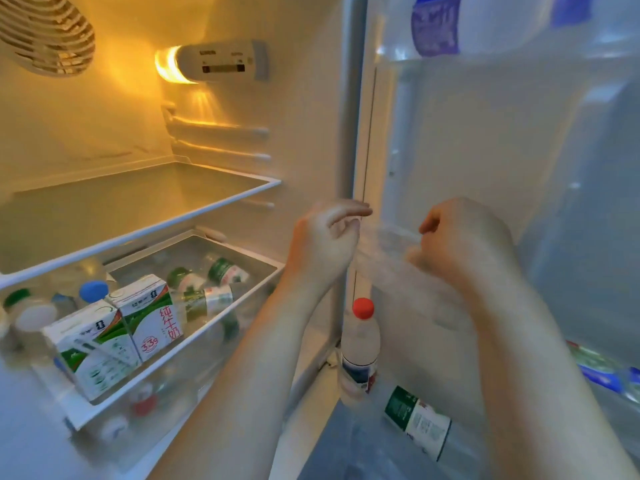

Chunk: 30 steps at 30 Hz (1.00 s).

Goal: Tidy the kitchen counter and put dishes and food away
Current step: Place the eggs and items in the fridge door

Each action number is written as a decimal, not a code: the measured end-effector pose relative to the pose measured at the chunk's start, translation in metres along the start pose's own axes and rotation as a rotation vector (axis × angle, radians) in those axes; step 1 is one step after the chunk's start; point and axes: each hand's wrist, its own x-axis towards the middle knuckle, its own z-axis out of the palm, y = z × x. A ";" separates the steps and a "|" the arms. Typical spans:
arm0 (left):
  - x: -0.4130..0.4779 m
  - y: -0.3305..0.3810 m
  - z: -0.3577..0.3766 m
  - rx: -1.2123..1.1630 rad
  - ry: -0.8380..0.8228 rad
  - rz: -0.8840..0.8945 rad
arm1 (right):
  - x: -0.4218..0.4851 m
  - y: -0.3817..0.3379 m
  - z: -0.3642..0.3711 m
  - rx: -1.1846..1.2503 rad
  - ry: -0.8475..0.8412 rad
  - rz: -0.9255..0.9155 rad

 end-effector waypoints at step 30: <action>0.033 0.008 0.062 0.236 -0.861 -0.184 | -0.003 0.032 0.017 -0.357 -0.112 0.034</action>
